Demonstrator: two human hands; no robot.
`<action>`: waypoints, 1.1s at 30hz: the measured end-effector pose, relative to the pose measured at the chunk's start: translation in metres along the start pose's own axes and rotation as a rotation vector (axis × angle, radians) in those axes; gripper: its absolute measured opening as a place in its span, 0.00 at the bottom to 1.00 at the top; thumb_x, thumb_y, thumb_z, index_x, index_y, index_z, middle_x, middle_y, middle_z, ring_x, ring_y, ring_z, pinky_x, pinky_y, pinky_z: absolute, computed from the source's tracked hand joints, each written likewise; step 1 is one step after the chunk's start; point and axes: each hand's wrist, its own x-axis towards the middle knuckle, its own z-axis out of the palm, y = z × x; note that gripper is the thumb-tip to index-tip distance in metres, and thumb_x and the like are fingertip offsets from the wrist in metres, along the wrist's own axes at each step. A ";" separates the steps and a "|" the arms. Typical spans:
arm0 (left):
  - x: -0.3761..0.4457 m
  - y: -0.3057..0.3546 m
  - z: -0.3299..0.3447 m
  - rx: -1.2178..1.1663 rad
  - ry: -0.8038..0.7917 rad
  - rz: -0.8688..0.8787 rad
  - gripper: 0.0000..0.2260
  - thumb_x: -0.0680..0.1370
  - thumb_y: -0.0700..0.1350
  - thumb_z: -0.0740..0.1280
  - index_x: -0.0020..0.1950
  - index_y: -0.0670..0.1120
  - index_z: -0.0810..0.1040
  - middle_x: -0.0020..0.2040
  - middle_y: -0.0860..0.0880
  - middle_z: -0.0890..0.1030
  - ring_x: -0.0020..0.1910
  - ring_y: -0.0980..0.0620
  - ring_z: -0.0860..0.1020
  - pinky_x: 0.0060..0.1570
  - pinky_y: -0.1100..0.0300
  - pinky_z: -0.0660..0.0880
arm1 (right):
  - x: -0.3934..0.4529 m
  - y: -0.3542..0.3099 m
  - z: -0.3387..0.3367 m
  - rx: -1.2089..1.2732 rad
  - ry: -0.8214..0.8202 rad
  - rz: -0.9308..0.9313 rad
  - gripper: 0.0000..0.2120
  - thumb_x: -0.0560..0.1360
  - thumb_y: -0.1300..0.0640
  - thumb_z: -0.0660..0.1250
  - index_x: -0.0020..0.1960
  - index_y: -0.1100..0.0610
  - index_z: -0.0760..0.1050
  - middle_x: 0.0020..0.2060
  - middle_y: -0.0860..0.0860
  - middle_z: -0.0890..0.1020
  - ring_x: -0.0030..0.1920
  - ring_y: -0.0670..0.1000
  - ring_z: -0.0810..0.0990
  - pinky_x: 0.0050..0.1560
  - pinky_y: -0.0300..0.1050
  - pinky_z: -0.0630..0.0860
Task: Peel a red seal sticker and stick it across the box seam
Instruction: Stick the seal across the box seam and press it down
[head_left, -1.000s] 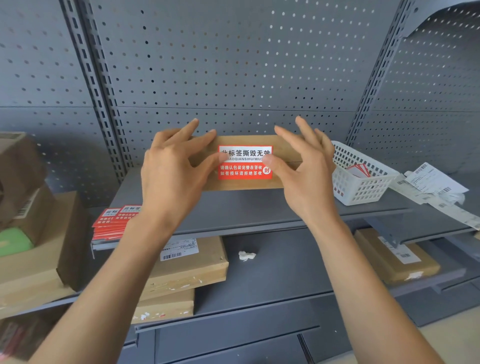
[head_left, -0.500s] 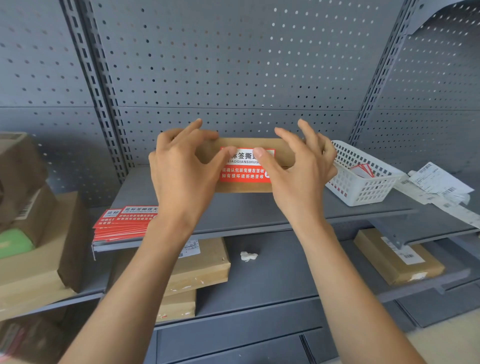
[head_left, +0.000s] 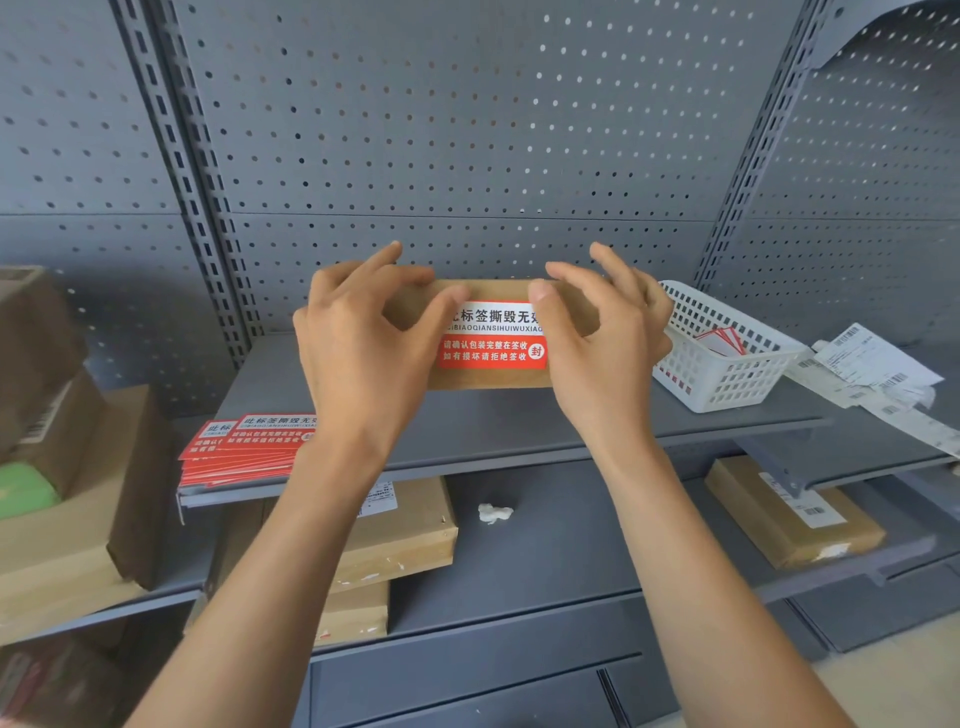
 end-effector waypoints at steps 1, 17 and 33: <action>0.000 0.000 0.001 0.003 0.001 -0.003 0.15 0.74 0.61 0.73 0.54 0.54 0.86 0.65 0.53 0.83 0.65 0.49 0.76 0.61 0.40 0.75 | 0.000 -0.002 0.002 -0.021 0.000 0.001 0.16 0.75 0.39 0.68 0.59 0.44 0.82 0.74 0.43 0.72 0.75 0.51 0.60 0.67 0.51 0.54; 0.003 -0.010 -0.009 0.028 -0.076 0.091 0.13 0.80 0.52 0.67 0.62 0.53 0.85 0.71 0.48 0.79 0.67 0.45 0.74 0.63 0.38 0.73 | 0.002 0.002 -0.010 0.000 -0.094 -0.053 0.14 0.81 0.48 0.65 0.66 0.43 0.79 0.77 0.46 0.68 0.77 0.53 0.57 0.75 0.60 0.56; 0.013 -0.027 -0.027 0.141 -0.267 0.254 0.24 0.76 0.56 0.71 0.71 0.52 0.78 0.79 0.48 0.68 0.71 0.40 0.70 0.65 0.35 0.72 | 0.012 0.009 -0.027 -0.020 -0.300 -0.119 0.26 0.79 0.59 0.69 0.74 0.45 0.70 0.80 0.46 0.62 0.81 0.53 0.52 0.79 0.62 0.52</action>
